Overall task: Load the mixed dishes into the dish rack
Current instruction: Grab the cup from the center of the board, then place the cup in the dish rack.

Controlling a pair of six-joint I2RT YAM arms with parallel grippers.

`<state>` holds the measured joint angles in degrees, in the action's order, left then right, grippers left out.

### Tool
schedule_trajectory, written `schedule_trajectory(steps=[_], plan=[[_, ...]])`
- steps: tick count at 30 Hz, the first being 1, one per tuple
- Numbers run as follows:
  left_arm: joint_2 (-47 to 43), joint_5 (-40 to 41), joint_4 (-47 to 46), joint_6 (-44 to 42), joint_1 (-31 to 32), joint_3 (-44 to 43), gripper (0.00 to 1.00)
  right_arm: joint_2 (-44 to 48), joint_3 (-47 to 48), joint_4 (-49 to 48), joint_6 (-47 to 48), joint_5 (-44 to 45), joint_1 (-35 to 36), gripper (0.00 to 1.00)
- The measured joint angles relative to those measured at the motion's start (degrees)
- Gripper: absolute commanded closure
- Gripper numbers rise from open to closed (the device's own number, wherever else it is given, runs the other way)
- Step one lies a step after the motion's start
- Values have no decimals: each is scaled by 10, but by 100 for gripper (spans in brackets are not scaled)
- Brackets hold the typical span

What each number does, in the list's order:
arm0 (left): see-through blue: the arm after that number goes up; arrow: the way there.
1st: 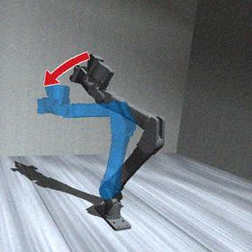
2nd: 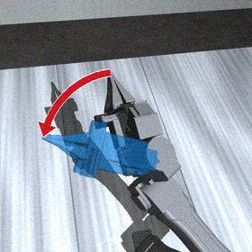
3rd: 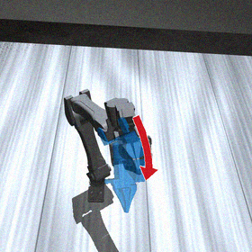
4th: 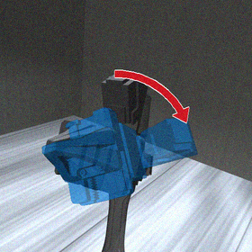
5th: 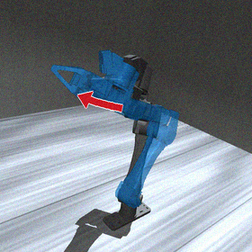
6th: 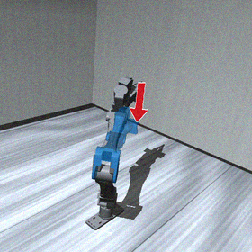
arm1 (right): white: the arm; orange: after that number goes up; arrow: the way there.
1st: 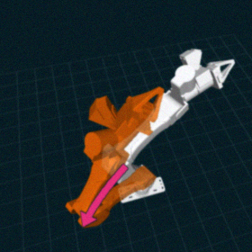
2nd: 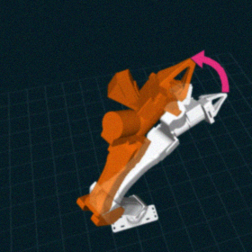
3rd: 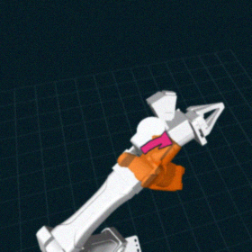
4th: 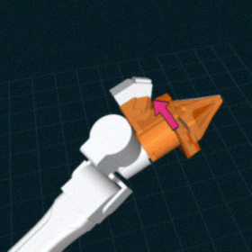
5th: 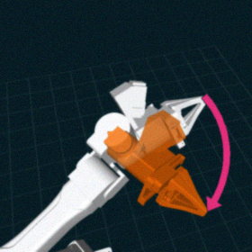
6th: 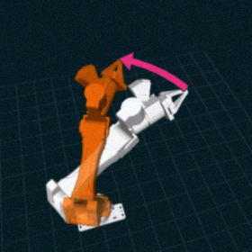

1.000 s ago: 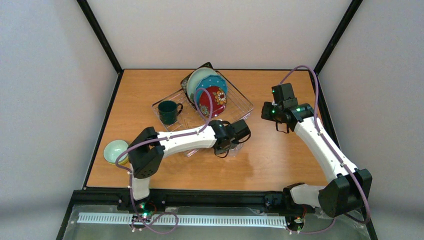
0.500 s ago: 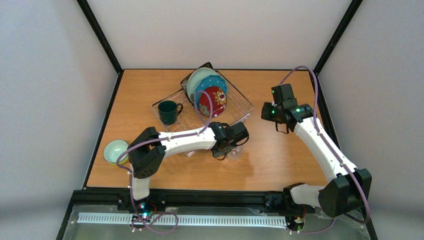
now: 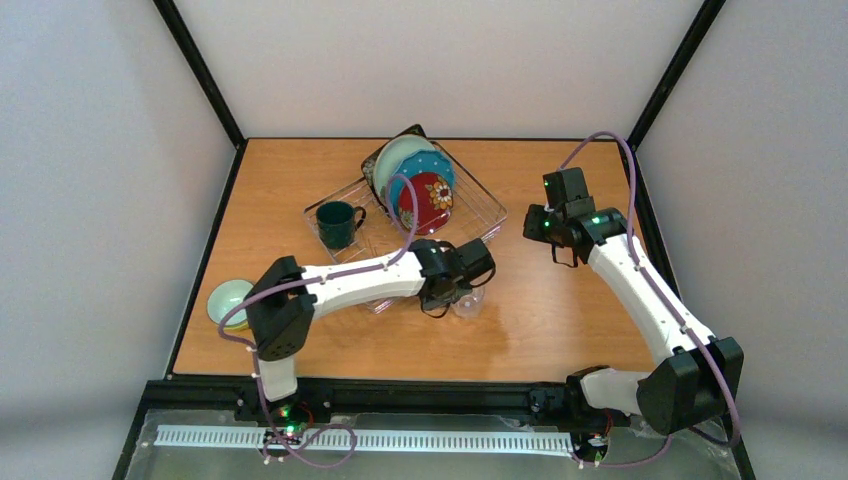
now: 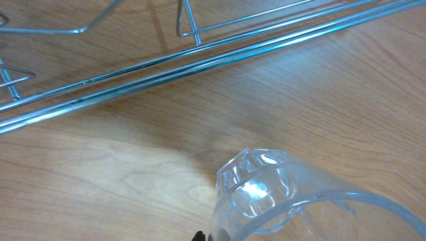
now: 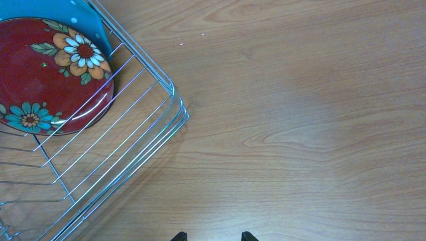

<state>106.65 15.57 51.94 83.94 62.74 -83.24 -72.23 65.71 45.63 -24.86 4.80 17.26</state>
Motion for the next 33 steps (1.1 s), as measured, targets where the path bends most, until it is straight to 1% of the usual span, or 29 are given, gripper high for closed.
schedule_trajectory(steps=[14, 20, 25, 29, 33], plan=[[-127, 8, 51, -52, 0, -22, 100, -1, 12, 2, -13, 7, 0, 38], [-181, 75, 111, -67, 1, -62, 100, -16, 24, 4, -19, 8, 0, 38], [-222, 137, 168, -73, 0, -75, 100, -30, 46, 6, -22, 9, 0, 38], [-260, 153, 181, -89, -24, -48, 100, -43, 67, 9, -25, 9, 0, 38], [-311, 146, 179, -123, -98, 11, 100, -62, 85, 8, -27, 7, 0, 38]])
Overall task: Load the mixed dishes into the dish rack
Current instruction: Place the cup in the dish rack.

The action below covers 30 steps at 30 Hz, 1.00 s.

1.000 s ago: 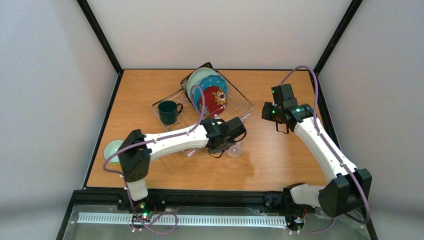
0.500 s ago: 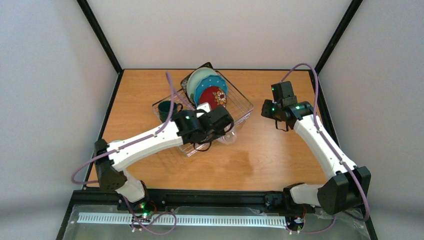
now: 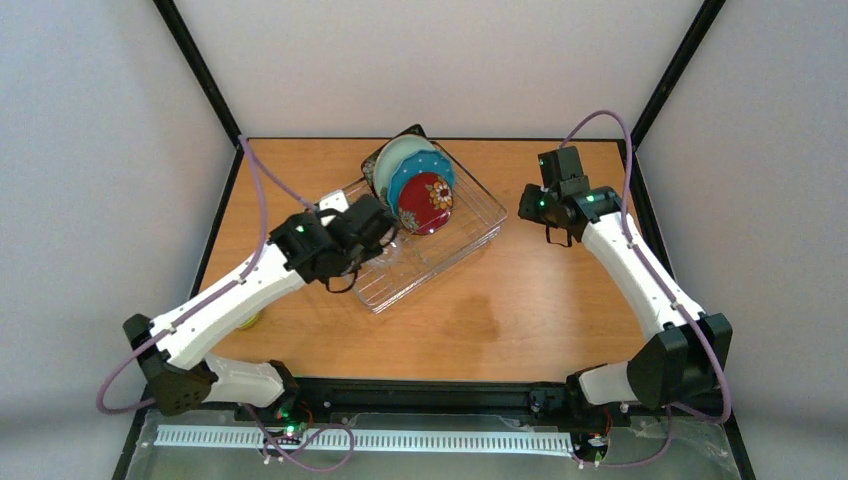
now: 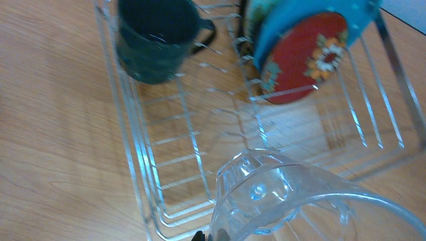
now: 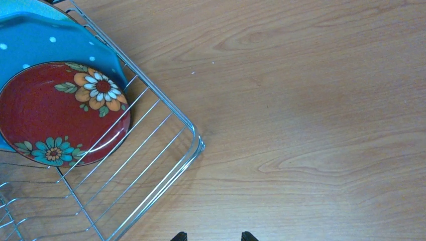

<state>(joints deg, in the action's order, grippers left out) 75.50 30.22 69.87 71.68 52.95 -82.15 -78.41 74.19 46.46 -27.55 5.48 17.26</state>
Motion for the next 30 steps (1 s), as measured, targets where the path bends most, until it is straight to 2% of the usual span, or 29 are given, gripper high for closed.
schedule_trajectory(steps=[4, 11, 30], plan=[[-23, -11, -6, -44, -75, 28, 100, -14, 10, 0, -2, -2, 0, 38], [-20, -47, -44, -113, -155, 51, 100, -20, 15, 0, -4, -8, 0, 38], [28, -86, -138, -150, -231, 139, 100, -25, 15, -7, -3, -19, 0, 38]])
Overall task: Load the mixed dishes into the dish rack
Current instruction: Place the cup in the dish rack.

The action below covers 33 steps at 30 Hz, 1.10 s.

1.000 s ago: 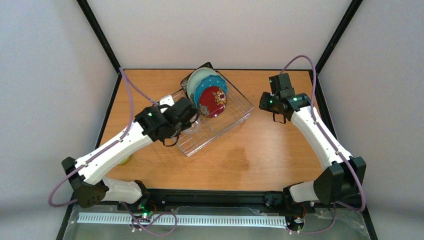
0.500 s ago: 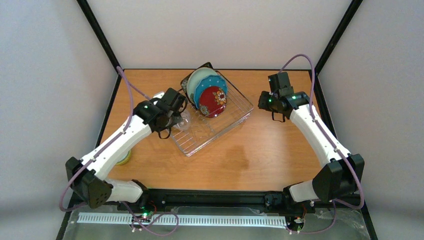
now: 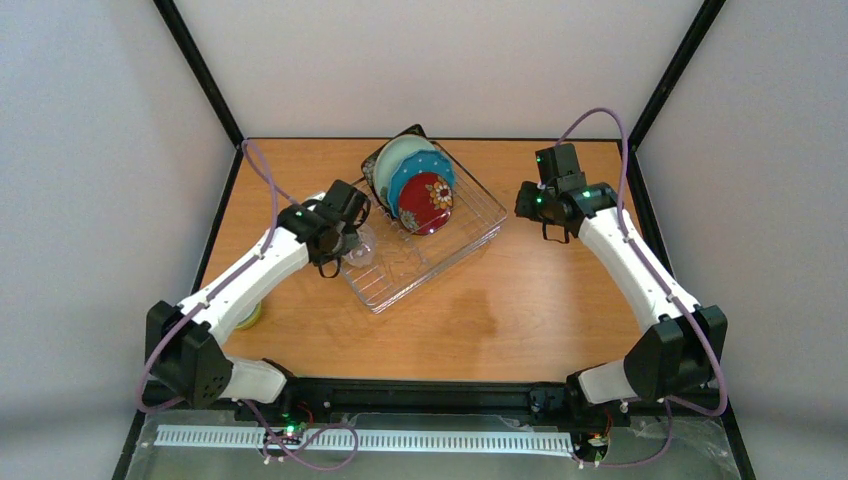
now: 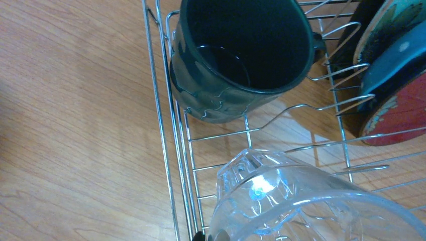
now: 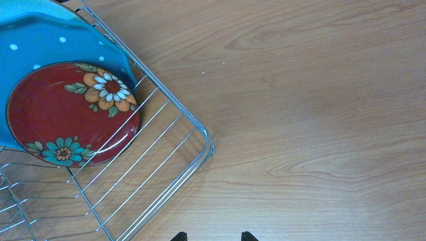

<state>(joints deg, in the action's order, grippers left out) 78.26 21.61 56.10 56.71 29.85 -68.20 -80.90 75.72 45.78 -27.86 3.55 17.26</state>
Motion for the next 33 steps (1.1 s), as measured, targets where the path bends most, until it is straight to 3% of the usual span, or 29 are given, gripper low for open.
schedule_trajectory(steps=[28, 33], plan=[[58, -22, -71, 0, -31, 52, 100, -35, 0, -19, 17, -10, 0, 38], [58, -30, -78, 1, -34, 61, 90, -40, 0, -19, 19, -10, 0, 38]])
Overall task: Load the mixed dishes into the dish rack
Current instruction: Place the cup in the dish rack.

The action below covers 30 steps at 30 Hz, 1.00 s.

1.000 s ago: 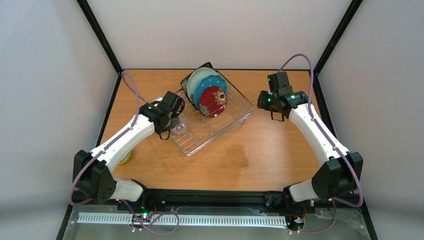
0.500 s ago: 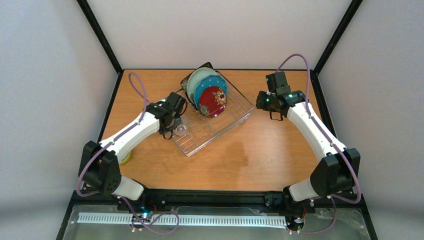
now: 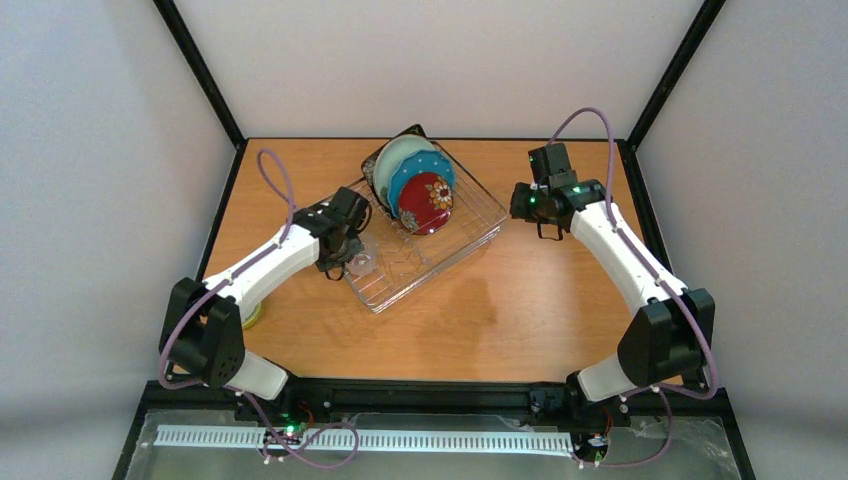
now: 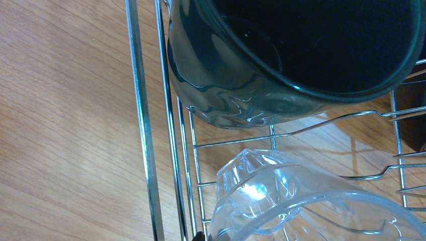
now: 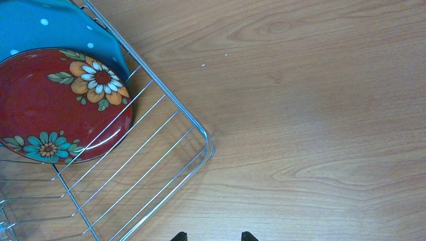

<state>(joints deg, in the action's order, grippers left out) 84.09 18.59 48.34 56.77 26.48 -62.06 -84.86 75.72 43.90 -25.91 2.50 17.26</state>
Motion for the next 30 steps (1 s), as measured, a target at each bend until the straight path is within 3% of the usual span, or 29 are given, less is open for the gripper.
schedule_trajectory(steps=[7, 10, 17, 30], plan=[[1, -9, -8, 5, -1, 2, 56, -7, 0, 0, 0, 0, 0, 38], [1, -14, -12, 9, -1, 2, 49, -7, 0, -1, 0, 0, 0, 38], [1, -19, -16, 12, -1, 2, 41, -7, 0, -5, 0, 0, 0, 38], [-49, -24, 14, 14, -1, -18, 38, -7, 0, -9, 0, -11, 0, 38]])
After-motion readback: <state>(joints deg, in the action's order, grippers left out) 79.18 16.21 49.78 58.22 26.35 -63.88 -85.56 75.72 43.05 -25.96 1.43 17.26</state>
